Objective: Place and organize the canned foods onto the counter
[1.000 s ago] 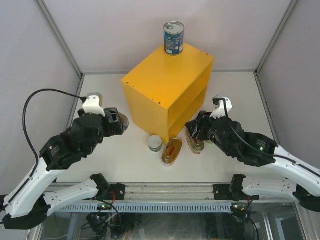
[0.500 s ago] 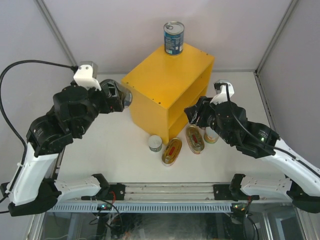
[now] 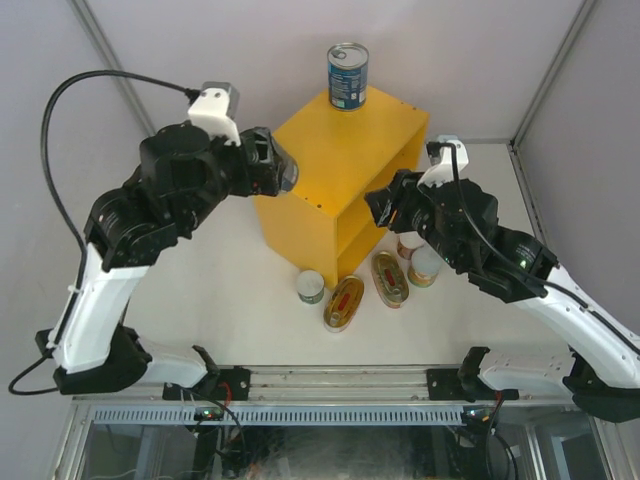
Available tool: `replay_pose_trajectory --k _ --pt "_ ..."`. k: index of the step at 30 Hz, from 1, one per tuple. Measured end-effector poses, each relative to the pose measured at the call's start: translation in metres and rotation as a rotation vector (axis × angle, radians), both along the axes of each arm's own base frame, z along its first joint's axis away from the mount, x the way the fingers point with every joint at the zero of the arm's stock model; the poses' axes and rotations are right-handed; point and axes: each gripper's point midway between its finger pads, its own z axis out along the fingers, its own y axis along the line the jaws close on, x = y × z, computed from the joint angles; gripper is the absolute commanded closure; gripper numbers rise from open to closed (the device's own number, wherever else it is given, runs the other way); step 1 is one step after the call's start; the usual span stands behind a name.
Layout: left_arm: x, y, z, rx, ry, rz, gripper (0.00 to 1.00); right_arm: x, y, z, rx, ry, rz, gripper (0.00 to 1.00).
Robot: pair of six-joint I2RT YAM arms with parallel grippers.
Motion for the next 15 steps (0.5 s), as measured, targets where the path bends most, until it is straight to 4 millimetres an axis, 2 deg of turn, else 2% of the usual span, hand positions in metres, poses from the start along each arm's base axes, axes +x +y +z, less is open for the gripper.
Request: replay_pose_trajectory --k 7,15 --pt "0.023 -0.042 0.002 0.017 0.017 -0.069 1.00 0.016 0.002 0.019 0.009 -0.037 -0.009 0.55" --pt "0.043 -0.074 -0.021 0.081 0.062 -0.113 1.00 0.026 0.010 0.015 -0.012 -0.029 0.004 0.55"
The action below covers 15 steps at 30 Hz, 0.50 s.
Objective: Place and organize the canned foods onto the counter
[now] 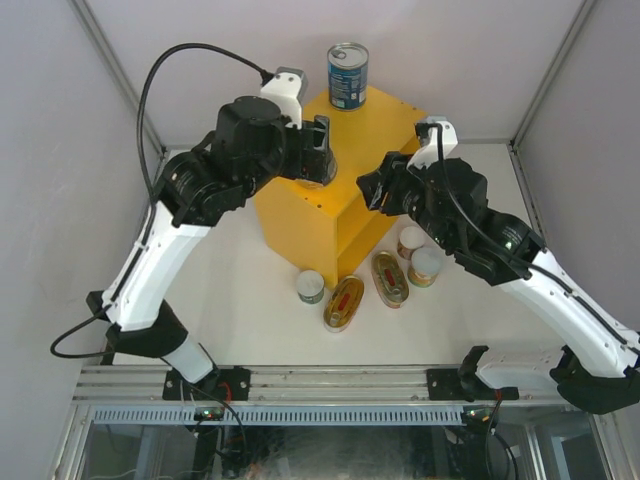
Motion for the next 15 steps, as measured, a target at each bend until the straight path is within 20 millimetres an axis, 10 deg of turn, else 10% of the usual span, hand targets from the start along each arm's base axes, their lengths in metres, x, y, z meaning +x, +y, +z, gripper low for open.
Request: replay_pose_trajectory --k 8,15 --pt "0.010 -0.018 -0.009 0.038 0.009 -0.040 0.97 0.006 0.005 -0.001 -0.012 0.002 0.005 0.55" --pt "0.009 -0.019 -0.009 0.042 0.009 -0.058 0.52 0.007 0.005 -0.003 -0.015 0.005 0.002 0.55"
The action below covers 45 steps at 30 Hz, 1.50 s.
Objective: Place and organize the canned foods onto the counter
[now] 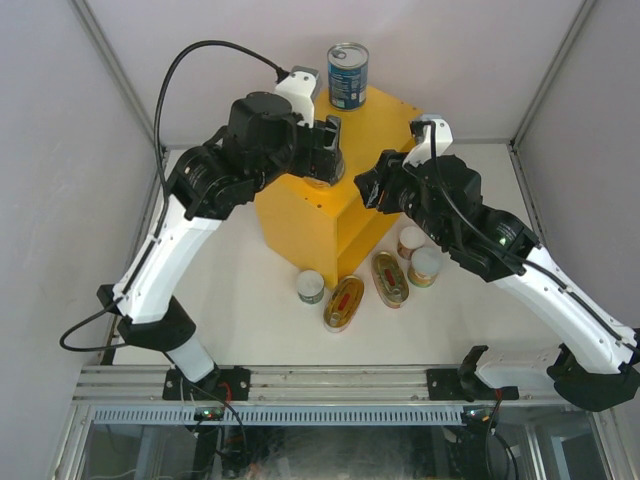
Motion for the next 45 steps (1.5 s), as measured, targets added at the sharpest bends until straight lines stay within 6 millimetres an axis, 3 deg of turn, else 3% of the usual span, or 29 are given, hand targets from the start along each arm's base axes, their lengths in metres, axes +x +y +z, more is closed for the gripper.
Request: replay_pose_trajectory --k 4,16,31,45 --pt "0.001 -0.001 0.000 0.004 -0.002 -0.007 0.32 0.000 0.000 0.000 -0.001 0.000 -0.001 0.55" --pt "0.012 -0.016 0.000 -0.017 -0.017 -0.031 0.14 0.003 -0.003 -0.001 -0.002 0.002 -0.012 0.54" --pt "0.022 -0.028 -0.001 -0.037 -0.026 -0.041 0.01 0.008 -0.009 -0.002 -0.006 0.006 -0.033 0.53" --pt "0.029 -0.034 0.047 -0.185 -0.150 -0.036 0.00 0.006 -0.006 -0.007 -0.018 0.009 -0.018 0.49"
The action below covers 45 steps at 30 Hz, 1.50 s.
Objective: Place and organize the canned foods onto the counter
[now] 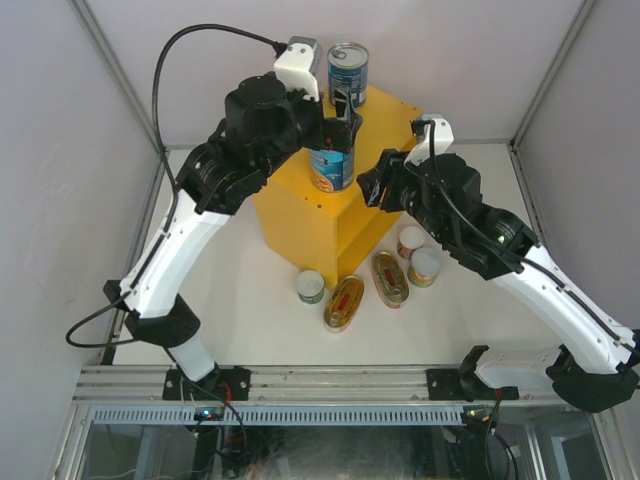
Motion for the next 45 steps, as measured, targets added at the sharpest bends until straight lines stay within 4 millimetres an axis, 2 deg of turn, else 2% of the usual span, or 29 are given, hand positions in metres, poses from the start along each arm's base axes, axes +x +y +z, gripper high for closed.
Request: replay_pose_trajectory --k 4,10,12,15,21,24,31,35,40,45 --pt "-0.011 0.010 0.016 -0.058 -0.030 -0.001 0.00 -0.005 0.007 0.002 -0.015 -0.017 0.030 0.49" --pt "-0.035 0.040 0.046 -0.147 -0.098 0.010 0.04 -0.017 0.027 0.006 -0.046 -0.046 0.087 0.49" --pt "-0.042 0.052 0.053 -0.170 -0.121 0.026 0.06 -0.020 0.034 0.007 -0.053 -0.053 0.102 0.50" --pt "-0.053 0.072 0.052 -0.192 -0.141 0.060 0.08 -0.024 0.046 0.009 -0.059 -0.061 0.121 0.52" --pt "-0.065 0.104 0.039 -0.206 -0.154 0.135 0.10 -0.033 0.069 0.010 -0.062 -0.080 0.163 0.60" --pt "-0.064 0.114 0.024 -0.196 -0.139 0.170 0.11 -0.033 0.084 0.011 -0.064 -0.086 0.183 0.61" --pt "-0.059 0.127 -0.024 -0.141 -0.075 0.221 0.13 -0.021 0.114 0.014 -0.061 -0.106 0.213 0.64" --pt "-0.060 0.140 -0.037 -0.135 -0.059 0.249 0.13 -0.009 0.128 0.013 -0.067 -0.114 0.219 0.64" --pt "-0.066 0.156 -0.040 -0.145 -0.068 0.269 0.13 0.006 0.134 0.003 -0.091 -0.107 0.211 0.64" --pt "-0.067 0.162 -0.046 -0.141 -0.066 0.274 0.14 0.019 0.129 -0.004 -0.109 -0.097 0.189 0.63"
